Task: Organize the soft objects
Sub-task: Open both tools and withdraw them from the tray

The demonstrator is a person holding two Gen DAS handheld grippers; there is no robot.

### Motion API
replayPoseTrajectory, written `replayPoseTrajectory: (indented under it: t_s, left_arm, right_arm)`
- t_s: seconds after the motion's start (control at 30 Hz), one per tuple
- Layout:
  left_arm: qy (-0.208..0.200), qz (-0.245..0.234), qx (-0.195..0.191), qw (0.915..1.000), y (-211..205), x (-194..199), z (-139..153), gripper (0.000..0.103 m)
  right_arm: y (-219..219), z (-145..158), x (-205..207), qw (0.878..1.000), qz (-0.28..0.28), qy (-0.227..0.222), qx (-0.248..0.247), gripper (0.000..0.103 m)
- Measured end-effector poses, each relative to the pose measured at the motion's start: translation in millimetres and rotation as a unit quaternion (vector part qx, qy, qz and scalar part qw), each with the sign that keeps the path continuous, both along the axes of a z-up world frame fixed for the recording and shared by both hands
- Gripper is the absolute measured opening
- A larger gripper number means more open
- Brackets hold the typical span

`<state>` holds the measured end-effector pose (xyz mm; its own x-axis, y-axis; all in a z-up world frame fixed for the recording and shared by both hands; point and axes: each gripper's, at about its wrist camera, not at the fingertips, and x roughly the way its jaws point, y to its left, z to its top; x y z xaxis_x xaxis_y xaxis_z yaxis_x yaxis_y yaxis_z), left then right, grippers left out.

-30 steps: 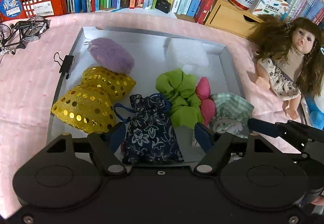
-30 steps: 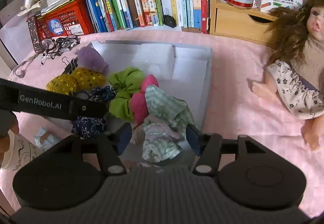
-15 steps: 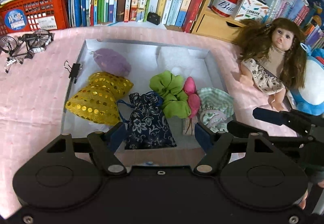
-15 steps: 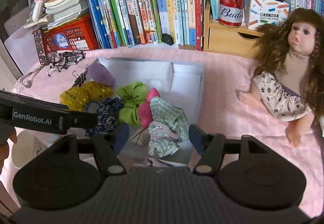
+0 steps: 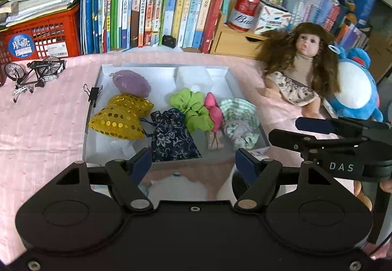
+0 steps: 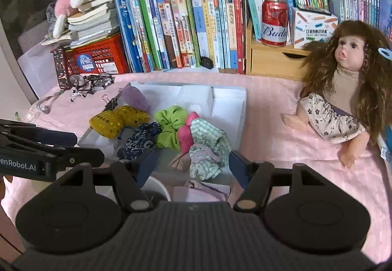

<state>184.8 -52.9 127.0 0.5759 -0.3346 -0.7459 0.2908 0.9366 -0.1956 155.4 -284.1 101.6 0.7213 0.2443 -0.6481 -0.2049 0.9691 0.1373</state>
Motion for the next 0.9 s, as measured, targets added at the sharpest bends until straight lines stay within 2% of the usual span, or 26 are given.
replayPoseTrajectory:
  t_s: [0.33,0.53,0.63,0.77,0.9]
  left_arm:
    - [-0.071,-0.025,-0.007,0.9971,5,-60,-2,0.074]
    - [-0.117,-0.048,-0.001,0.9920,4,-105,-12,0.077]
    - [-0.142,-0.044,0.009,0.9889,2,-129,-23,0.078]
    - [-0.154,-0.034,0.011,0.9875,-2,-156,-46,0.078]
    - [-0.165,0.000,0.012,0.9862,-8,-173,-74,0.078]
  right_arm:
    - [-14,-3,-42,0.999,0.005,-0.049,0.004,0.078]
    - [-26,-17,-69,0.997,0.005,-0.068,-0.040,0.078]
    - [-29,-31,-75,0.996,0.009,-0.063,-0.058,0.077]
    - [-31,-54,-83,0.996,0.023,-0.068,-0.052,0.077]
    - [-25,-73,-90,0.994,0.042,-0.087,-0.057,0.077]
